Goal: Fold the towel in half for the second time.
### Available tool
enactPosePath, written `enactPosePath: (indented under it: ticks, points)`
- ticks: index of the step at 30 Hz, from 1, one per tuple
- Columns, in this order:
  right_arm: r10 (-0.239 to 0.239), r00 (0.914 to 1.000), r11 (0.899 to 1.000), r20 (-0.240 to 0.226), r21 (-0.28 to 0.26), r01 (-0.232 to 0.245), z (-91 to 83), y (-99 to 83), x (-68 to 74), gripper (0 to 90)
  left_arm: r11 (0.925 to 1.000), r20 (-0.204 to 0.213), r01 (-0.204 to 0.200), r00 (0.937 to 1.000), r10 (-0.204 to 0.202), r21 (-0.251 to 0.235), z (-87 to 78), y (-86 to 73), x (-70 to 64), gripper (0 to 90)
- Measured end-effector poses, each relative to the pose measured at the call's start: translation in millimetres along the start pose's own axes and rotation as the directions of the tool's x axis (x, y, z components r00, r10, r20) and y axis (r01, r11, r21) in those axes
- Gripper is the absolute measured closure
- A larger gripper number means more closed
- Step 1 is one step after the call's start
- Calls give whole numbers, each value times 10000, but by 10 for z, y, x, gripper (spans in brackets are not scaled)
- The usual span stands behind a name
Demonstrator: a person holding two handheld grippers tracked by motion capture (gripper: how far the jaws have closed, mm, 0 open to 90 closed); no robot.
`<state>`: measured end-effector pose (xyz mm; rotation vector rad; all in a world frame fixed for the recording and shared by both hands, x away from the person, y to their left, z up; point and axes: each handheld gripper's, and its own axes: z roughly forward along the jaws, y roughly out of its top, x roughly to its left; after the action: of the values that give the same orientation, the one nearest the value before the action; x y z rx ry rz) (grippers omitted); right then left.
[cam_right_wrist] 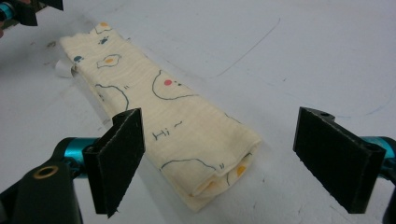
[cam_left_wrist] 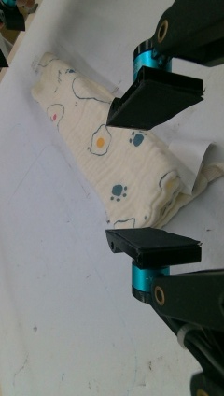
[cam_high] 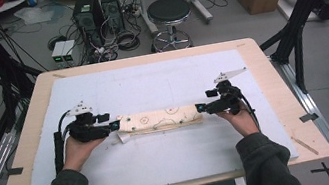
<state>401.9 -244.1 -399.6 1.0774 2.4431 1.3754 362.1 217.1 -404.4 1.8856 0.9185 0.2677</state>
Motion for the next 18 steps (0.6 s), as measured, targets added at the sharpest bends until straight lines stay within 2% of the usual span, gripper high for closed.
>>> enactPosePath:
  ticks: [10,18]
  points:
    - [-75,10000,9999,50,-127,75,-68,-4,31,149,9995,-13,-306,9995,306,90,-58,-7,-69,359]
    - [-136,9999,9998,60,-149,137,-102,-3,93,129,9993,-8,-371,9993,371,49,-116,-30,-114,331]
